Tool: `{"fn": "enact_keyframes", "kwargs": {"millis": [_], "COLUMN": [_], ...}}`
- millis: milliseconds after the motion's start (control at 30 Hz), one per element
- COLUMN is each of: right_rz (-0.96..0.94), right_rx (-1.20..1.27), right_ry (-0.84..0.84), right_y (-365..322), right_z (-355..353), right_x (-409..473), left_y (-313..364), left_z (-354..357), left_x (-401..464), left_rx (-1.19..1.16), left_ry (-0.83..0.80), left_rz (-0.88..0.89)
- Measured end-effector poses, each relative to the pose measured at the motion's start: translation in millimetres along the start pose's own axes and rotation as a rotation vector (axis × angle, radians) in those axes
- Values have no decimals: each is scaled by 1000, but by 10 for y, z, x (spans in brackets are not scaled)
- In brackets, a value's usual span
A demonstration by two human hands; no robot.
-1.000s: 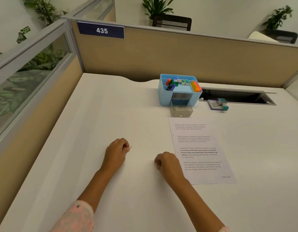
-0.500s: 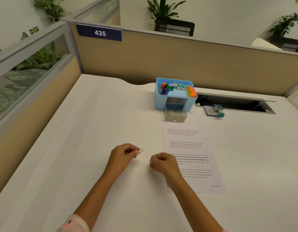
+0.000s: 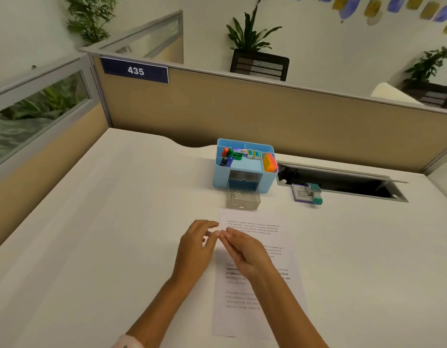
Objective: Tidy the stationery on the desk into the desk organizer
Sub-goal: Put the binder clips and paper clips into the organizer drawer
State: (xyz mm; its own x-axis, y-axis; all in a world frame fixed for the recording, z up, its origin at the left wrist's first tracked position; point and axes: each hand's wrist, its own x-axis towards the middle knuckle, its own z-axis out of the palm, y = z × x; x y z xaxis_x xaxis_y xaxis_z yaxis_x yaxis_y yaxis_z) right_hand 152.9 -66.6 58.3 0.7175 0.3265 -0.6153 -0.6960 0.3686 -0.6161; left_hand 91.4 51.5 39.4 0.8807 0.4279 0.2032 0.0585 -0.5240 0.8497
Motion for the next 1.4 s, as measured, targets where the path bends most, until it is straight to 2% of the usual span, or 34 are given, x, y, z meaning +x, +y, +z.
{"fn": "enact_keyframes", "kwargs": {"millis": [133, 333, 433, 500, 567, 633, 733, 800, 867, 967, 1100, 1200, 1400], "right_rz": [-117, -454, -581, -609, -620, -619, -708, -839, -879, -742, -345, -183, -187], "right_rx": [-185, -908, -1341, -1603, -1799, -1888, -1796, -1577, -1292, -900, -504, -354, -357], "right_ry": [47, 169, 82, -19, -116, -158, -107, 5, 144, 269, 329, 279, 292], "right_y": [-501, -1176, -1308, -1306, -1262, -1223, -1203, -1187, -1143, -971, -685, -605, -697], "right_z": [53, 199, 217, 210, 209, 197, 140, 80, 13, -102, -191, -139, 152], "right_x": [289, 926, 1199, 1336, 1442, 1511, 1516, 1433, 1300, 1120, 1042, 1074, 1269], "left_y": [-268, -542, -609, -633, -649, -650, -627, -605, -578, -549, -569, -550, -597], "left_z": [124, 325, 380, 391, 394, 391, 387, 385, 388, 382, 382, 396, 398], "left_x": [186, 361, 346, 339, 338, 338, 336, 338, 345, 356, 354, 357, 359], "left_rx": [282, 527, 675, 694, 710, 723, 738, 737, 734, 718, 716, 726, 759], "left_ry": [-51, -317, -347, -345, -347, -346, -347, -349, -359, -359, -346, -348, -347], "left_rz": [-15, 35, 94, 97, 97, 95, 90, 82, 74, 67, 81, 79, 78]}}
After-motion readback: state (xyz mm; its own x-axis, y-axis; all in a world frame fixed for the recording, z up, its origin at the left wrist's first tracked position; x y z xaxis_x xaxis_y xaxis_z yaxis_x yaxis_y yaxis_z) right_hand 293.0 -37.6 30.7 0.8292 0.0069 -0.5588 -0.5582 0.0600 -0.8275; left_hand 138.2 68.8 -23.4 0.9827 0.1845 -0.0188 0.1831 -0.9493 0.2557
